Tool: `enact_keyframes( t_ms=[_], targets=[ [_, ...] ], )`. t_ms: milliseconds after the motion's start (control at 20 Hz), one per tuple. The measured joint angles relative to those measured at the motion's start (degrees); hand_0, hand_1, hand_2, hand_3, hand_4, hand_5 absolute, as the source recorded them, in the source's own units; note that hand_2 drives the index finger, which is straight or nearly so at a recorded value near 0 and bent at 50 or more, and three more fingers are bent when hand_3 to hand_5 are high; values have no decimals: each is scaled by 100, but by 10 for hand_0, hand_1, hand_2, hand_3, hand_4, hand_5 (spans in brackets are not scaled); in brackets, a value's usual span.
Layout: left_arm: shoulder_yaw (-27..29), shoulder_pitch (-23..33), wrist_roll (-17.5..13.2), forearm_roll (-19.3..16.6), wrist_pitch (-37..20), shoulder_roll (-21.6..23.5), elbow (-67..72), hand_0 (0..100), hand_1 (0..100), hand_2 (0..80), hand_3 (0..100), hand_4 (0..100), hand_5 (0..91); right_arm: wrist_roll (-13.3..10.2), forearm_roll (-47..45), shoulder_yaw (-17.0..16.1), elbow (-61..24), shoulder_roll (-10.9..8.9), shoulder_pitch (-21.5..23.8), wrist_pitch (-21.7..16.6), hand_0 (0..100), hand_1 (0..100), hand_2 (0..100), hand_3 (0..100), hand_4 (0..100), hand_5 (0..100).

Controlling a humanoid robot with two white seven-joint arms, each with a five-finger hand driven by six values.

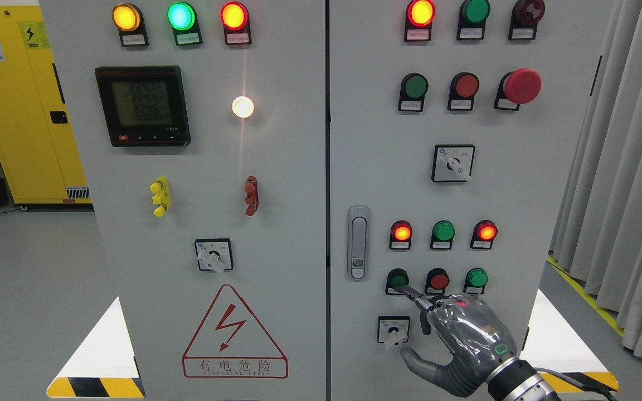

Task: Press green start button

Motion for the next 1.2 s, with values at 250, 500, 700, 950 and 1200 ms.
enact_keyframes(
  t_ms=[250,500,700,950,1200],
  targets=[
    [0,0,0,0,0,-1,0,120,556,0,0,0,0,8,-2,2,29,-2,-38,52,418,586,25,705,718,645],
    [0,0,0,0,0,-1,0,120,556,0,0,0,0,10,-8,2,44,-4,-47,64,420,587,25,703,719,645],
    [0,0,0,0,0,-1,0,120,556,0,0,0,0,22,-26,-35,-2,3,45,66,429,587,31,696,717,647],
    [0,0,-1,0,0,-1,0,120,556,0,0,0,0,56,-195,-158,-185,15,263,52,445,585,39,700,710,649],
    [0,0,0,0,0,-1,0,120,556,0,0,0,0,29,-637,-230,-514,48,634,10,447,585,47,699,706,649]
  ],
)
